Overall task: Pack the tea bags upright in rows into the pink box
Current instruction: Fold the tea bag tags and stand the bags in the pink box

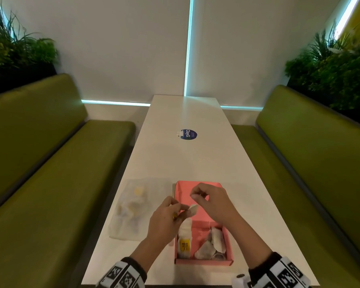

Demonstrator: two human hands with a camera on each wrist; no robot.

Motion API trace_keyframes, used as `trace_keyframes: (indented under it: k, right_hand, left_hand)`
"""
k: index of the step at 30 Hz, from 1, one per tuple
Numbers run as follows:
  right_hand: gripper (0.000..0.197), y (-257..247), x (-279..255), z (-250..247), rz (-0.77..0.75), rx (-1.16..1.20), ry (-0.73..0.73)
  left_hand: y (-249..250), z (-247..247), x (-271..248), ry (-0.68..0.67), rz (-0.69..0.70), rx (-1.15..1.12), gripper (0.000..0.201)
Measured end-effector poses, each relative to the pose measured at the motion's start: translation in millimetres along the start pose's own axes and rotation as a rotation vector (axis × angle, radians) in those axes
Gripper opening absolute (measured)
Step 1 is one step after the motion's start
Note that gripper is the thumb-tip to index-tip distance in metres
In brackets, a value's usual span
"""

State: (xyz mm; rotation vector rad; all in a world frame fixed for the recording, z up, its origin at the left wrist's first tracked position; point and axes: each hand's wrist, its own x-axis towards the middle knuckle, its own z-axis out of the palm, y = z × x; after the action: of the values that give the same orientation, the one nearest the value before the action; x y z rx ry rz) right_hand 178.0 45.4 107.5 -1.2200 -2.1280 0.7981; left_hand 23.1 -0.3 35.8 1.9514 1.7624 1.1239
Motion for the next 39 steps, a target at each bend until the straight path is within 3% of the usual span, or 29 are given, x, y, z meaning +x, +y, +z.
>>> trace_keyframes:
  k: [4, 8, 12, 15, 21, 24, 27, 33, 39]
  right_hand:
    - [0.008, -3, 0, -10, 0.009, 0.078, 0.077]
    - [0.023, 12, 0, -10, 0.088, 0.106, 0.133]
    - [0.02, 24, -11, 2, 0.18, 0.075, -0.034]
    - [0.029, 28, -23, 12, 0.231, 0.17, -0.183]
    - [0.019, 28, -39, 26, 0.313, 0.269, -0.338]
    - [0.015, 24, -45, 25, 0.332, 0.31, -0.312]
    - [0.015, 19, -46, 20, 0.37, 0.341, -0.256]
    - [0.026, 8, -40, 11, 0.382, 0.402, -0.225]
    - [0.048, 1, -36, 5, 0.439, 0.407, -0.214]
  left_hand:
    - [4, -2, 0, 0.061, 0.037, -0.144, 0.014]
    - [16, -11, -4, 0.043, 0.069, -0.318, 0.01]
    - [28, -20, -3, 0.08, 0.038, -0.436, 0.007]
    - [29, -22, -4, 0.117, -0.019, -0.479, 0.009]
    - [25, -20, -4, 0.137, -0.068, -0.377, 0.02]
    - [22, -18, -5, 0.174, -0.095, -0.306, 0.006]
    - [18, -16, -7, 0.189, -0.065, -0.201, 0.012]
    - [20, -10, -11, 0.103, 0.087, -0.083, 0.037]
    - [21, -3, -15, 0.012, 0.086, -0.013, 0.03]
